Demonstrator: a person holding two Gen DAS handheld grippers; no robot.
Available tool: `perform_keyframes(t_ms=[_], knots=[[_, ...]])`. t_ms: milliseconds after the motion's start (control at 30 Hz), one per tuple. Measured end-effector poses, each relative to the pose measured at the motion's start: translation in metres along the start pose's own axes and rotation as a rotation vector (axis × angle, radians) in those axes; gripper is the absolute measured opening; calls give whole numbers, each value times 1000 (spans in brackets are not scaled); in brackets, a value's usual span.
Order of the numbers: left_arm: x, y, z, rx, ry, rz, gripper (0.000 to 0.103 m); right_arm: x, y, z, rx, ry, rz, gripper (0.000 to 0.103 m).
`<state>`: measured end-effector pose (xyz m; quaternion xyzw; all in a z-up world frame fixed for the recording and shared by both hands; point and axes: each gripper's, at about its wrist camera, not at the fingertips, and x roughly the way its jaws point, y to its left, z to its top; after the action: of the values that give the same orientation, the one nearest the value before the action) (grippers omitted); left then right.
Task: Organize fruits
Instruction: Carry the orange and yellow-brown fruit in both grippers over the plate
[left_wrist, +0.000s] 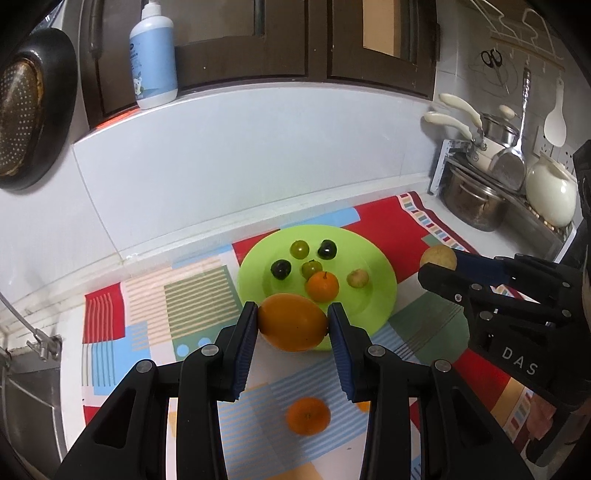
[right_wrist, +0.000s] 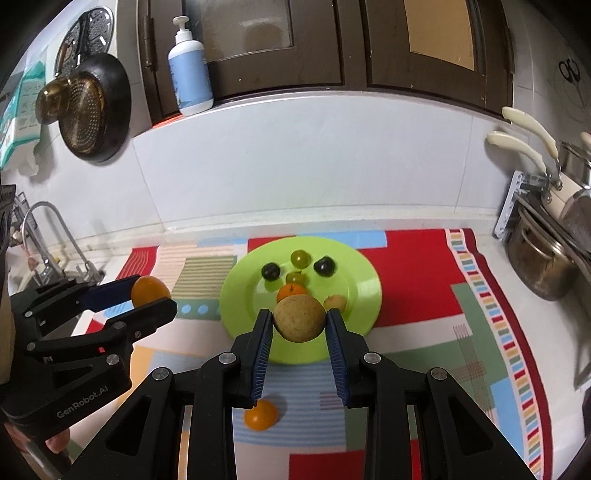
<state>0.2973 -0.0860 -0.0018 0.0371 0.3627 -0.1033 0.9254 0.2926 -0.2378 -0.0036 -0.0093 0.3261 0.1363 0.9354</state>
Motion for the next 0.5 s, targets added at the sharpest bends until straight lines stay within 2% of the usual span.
perform_keyframes(t_ms=[500], knots=[[32, 4, 35, -11, 44, -23, 38, 25, -10, 32, -5, 6, -18, 31]])
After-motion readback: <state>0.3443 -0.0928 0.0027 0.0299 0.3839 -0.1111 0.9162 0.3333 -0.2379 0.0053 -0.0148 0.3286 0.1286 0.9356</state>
